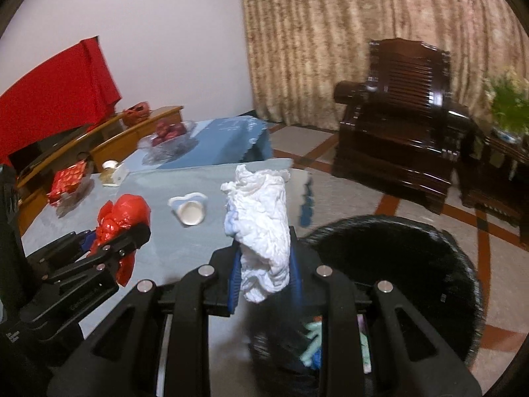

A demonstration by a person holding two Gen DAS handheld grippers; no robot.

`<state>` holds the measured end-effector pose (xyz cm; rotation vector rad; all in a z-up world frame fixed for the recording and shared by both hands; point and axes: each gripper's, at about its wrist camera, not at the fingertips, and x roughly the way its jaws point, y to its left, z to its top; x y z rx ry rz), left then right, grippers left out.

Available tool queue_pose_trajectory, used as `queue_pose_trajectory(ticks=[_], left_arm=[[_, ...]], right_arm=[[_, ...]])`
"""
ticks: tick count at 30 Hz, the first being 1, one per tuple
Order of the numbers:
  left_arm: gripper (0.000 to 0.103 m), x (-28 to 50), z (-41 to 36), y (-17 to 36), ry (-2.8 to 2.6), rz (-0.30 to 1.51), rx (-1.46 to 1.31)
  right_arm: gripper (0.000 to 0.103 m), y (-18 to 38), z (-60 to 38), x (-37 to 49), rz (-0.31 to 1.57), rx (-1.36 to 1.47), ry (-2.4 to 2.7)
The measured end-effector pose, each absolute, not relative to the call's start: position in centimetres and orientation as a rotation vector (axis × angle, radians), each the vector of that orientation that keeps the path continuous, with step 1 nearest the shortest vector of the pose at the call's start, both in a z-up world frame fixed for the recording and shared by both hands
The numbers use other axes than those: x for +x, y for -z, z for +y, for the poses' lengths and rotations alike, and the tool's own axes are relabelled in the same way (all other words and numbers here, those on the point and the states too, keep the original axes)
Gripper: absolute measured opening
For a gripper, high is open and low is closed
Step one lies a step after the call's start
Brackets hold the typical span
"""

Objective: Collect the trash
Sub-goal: 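Carry the red bag and white tissue over the bin with both tools, then open both tools over the bin to drop the bag and tissue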

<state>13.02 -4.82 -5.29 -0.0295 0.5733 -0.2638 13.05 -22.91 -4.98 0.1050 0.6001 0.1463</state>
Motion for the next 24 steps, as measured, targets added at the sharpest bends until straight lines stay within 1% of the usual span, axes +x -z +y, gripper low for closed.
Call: queue_pose_trajectory(ticks=[9, 24], left_arm=[[0.039, 13.0, -11.0, 6.6, 0.396, 0.600, 0.004], [0.039, 14.2, -19.6, 9.1, 0.539, 0.625, 0.069]], right_arm=[[0.023, 6.6, -29.4, 11.1, 0.620, 0.135, -0.005], [0.023, 10.7, -35.7, 10.3, 0.697, 0.162, 0.125]])
